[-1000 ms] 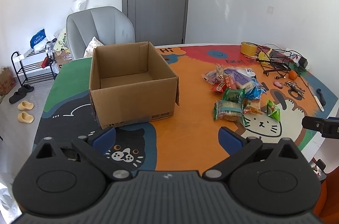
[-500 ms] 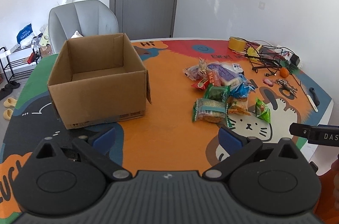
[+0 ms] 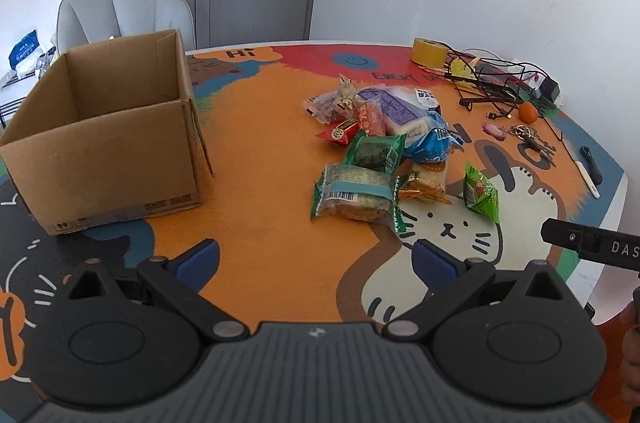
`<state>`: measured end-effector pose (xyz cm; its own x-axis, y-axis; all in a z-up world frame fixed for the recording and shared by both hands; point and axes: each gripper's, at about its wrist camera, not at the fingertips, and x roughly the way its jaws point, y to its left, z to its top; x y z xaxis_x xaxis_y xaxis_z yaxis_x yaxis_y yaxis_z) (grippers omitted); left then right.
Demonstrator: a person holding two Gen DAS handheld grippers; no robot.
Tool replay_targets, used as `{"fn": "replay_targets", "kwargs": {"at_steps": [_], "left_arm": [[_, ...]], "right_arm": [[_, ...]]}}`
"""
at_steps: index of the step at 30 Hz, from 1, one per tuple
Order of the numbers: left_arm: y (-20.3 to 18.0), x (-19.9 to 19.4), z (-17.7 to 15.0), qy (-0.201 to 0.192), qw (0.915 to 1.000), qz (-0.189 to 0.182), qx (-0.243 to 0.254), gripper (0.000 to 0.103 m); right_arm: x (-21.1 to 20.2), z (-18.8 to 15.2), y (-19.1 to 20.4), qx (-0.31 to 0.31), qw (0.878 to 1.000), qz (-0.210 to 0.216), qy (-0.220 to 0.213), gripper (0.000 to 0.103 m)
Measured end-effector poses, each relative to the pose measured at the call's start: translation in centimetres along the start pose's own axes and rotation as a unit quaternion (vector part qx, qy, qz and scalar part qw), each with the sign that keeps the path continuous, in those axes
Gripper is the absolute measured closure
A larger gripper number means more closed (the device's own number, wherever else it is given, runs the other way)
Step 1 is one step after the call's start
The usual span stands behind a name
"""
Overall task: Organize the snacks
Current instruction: 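Move both open tools down toward the snack pile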
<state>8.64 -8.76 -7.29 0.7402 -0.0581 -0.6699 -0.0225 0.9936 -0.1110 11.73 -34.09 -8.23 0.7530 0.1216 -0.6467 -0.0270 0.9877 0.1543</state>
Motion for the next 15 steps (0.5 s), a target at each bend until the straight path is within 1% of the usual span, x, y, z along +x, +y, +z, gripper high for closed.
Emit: {"fn": "replay_targets", "kwargs": {"at_steps": [2, 5, 9, 11, 15], "left_arm": [[0.0, 0.8, 0.1, 0.01, 0.9998, -0.016, -0.012, 0.001], [-0.5, 1.6, 0.2, 0.008, 0.9996, -0.024, -0.011, 0.001], [-0.9, 2.7, 0.6, 0.005, 0.9998, -0.019, -0.01, 0.002], [-1.0, 3.3, 0.9, 0.006, 0.9997, -0.022, -0.012, 0.004], [-1.4, 4.5, 1.4, 0.007, 0.9997, -0.02, -0.009, 0.005]], "right_arm": [[0.3, 0.1, -0.2, -0.001, 1.0, 0.007, -0.003, 0.0], [0.8, 0.2, -0.4, -0.001, 1.0, 0.016, -0.005, 0.0], [1.7, 0.4, -0.4, -0.001, 0.999, 0.032, -0.005, 0.0], [2.1, 0.4, -0.2, -0.004, 0.999, 0.035, -0.005, 0.0], [2.9, 0.6, 0.3, -0.014, 0.999, 0.04, -0.007, 0.0]]}}
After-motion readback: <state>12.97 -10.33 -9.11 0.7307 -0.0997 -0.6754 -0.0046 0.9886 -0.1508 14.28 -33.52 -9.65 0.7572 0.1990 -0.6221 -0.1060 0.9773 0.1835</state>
